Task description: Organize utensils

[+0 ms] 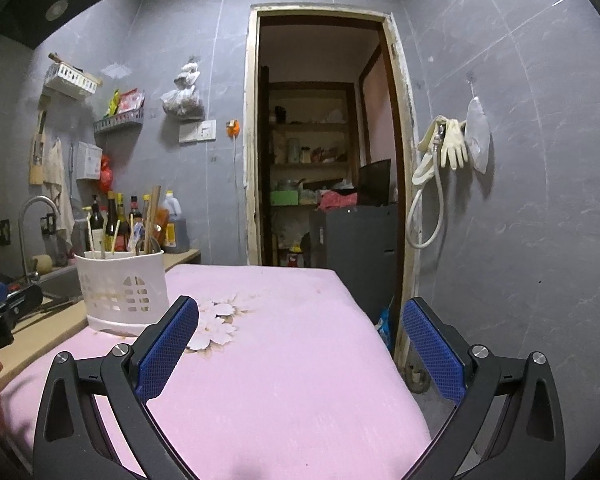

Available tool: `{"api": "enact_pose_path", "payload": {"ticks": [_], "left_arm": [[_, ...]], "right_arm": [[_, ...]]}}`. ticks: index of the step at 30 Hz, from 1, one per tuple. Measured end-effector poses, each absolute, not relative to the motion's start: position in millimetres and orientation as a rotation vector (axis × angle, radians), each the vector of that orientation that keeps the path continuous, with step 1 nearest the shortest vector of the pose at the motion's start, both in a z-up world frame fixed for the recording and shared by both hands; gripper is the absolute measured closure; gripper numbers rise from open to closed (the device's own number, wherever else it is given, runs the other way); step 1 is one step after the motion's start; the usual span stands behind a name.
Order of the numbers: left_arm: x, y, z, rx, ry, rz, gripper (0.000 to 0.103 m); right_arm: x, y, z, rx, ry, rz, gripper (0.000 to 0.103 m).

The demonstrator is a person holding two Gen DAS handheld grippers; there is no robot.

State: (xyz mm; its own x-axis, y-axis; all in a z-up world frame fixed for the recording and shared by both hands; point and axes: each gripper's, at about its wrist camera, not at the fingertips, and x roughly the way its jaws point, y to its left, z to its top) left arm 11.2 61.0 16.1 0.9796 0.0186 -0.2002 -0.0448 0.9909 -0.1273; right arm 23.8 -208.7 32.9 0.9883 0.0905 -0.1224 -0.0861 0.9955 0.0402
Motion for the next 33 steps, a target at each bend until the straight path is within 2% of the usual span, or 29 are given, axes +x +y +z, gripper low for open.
{"api": "enact_pose_path", "payload": {"ticks": [33], "left_arm": [[-1.5,57.2,8.6,-0.149,0.226,0.014,0.004]], "right_arm": [[13.8,-199.3,23.1,0.043,0.149,0.133,0.0]]}}
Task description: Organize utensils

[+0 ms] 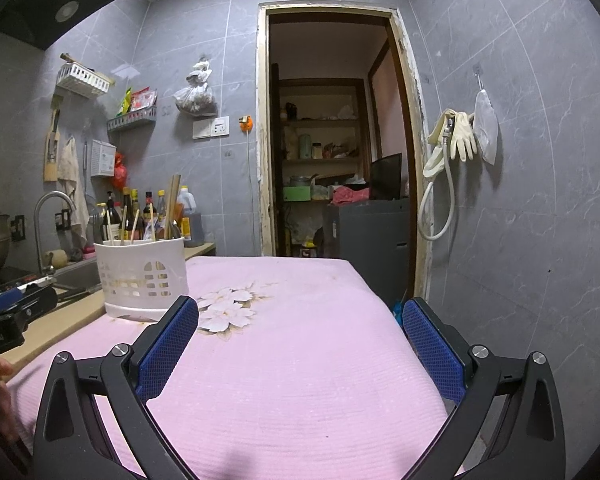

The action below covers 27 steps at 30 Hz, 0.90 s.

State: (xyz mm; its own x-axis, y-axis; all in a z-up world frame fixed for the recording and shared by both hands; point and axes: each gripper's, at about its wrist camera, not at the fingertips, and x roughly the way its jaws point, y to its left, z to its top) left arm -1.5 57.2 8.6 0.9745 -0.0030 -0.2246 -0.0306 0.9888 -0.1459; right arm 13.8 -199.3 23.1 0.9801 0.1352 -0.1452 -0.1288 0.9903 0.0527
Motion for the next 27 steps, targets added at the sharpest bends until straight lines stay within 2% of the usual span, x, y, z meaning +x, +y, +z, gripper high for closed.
{"api": "enact_pose_path", "payload": {"ticks": [27], "left_arm": [[-3.9,57.8,10.6,-0.147,0.222,0.019,0.004]], "right_arm": [[12.6,-202.1,21.0,0.043,0.153,0.133,0.0]]}}
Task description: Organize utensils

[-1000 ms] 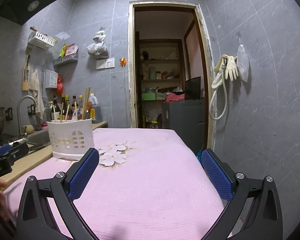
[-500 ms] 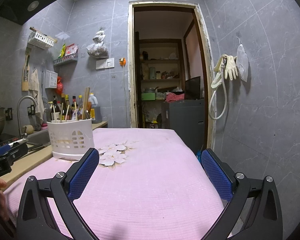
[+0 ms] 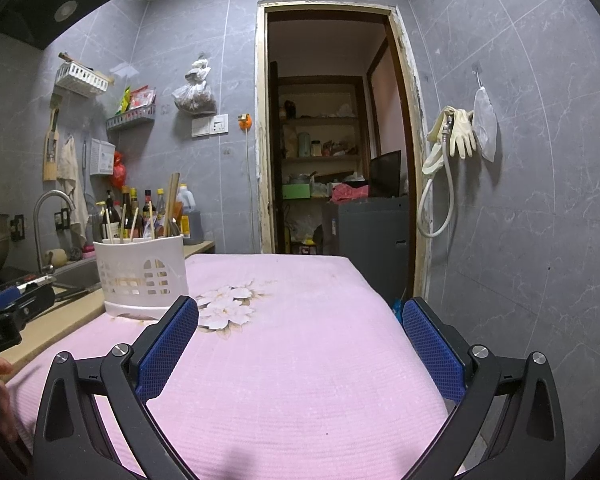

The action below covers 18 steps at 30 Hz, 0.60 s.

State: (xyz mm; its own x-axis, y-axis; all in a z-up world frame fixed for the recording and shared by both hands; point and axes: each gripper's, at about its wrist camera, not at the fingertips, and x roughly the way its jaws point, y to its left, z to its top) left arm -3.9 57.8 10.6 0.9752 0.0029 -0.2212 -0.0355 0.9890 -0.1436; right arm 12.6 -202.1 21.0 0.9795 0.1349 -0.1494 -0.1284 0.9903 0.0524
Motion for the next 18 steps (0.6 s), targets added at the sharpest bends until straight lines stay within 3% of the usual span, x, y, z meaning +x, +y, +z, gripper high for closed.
{"api": "enact_pose_path", "payload": {"ticks": [18], "left_arm": [[-5.4,59.8,11.6,-0.145,0.223,0.02,0.004]], "right_arm": [[11.4,-204.6,17.4,0.046,0.16,0.131,0.0]]}}
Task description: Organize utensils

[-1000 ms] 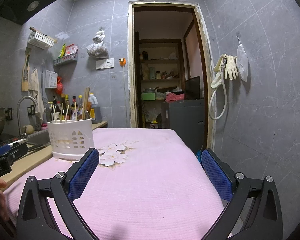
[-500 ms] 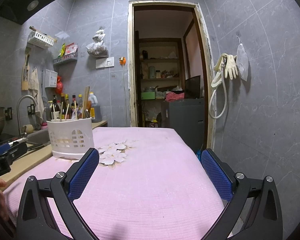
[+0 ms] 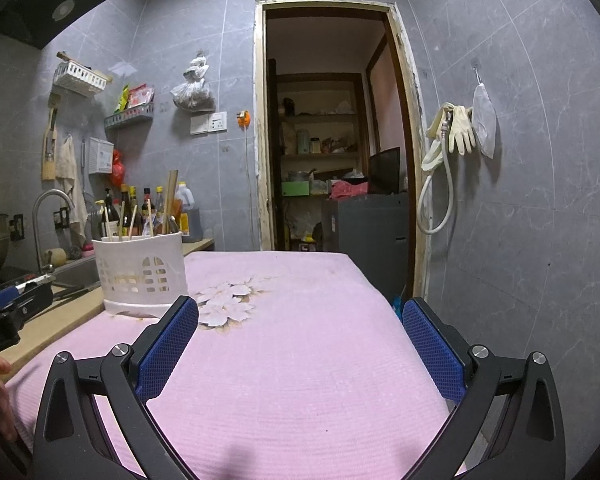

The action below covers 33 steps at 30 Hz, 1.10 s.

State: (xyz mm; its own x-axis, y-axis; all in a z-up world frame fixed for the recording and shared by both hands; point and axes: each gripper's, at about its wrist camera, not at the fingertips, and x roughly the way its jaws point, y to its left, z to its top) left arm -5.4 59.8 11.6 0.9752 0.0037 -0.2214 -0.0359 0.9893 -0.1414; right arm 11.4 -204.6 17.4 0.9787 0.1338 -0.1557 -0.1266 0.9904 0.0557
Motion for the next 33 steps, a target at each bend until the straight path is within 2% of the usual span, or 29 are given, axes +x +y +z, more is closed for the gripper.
{"api": "enact_pose_path", "payload": {"ticks": [33], "left_arm": [[-4.4,60.1,12.9,-0.142,0.224,0.019,0.004]], "right_arm": [[12.0,-204.3,17.0,0.046,0.164,0.13,0.0]]}}
